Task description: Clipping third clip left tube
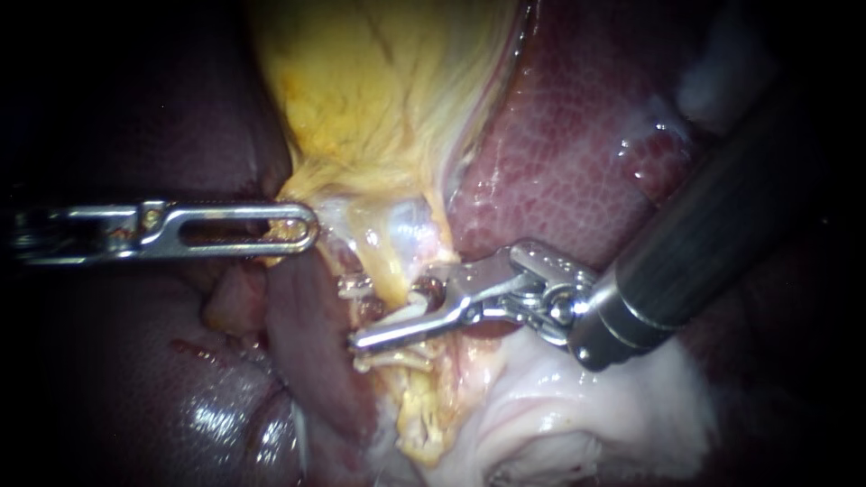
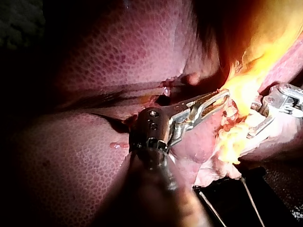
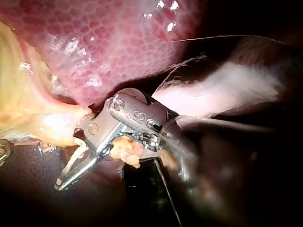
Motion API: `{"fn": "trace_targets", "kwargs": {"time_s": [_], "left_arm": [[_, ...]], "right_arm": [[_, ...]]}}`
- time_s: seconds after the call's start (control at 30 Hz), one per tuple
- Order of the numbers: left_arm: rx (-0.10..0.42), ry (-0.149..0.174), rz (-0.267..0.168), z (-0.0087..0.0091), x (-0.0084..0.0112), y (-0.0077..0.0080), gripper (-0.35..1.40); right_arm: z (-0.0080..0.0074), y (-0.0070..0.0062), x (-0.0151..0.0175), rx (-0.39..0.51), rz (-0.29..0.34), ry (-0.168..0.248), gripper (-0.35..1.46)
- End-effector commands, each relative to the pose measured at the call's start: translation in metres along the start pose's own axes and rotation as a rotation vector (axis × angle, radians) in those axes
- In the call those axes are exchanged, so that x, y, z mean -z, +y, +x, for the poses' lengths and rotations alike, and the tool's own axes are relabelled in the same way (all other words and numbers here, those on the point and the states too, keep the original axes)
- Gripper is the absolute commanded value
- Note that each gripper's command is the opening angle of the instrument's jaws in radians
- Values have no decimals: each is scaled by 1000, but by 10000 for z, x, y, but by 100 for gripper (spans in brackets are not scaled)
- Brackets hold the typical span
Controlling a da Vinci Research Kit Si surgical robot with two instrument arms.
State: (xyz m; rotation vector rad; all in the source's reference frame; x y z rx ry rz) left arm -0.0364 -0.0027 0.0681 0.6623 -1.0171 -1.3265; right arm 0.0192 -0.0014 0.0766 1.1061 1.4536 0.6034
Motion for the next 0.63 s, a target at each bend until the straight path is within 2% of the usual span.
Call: {"fn": "trace_targets", "kwargs": {"time_s": [0.03,0.07,0.1,0.37,0.63], "left_arm": [[0,0,0,0,0,0,-35],[0,0,0,0,0,0,-35],[0,0,0,0,0,0,-35],[0,0,0,0,0,0,-35],[0,0,-1,0,0,-1,-35]], "right_arm": [[0,-2,3,-4,43,-21,-4],[-1,-2,5,-10,48,-26,-25],[-1,-1,6,-16,46,-28,-35],[-8,9,8,-30,45,-37,-35],[-8,10,8,-36,44,-36,-35]]}}
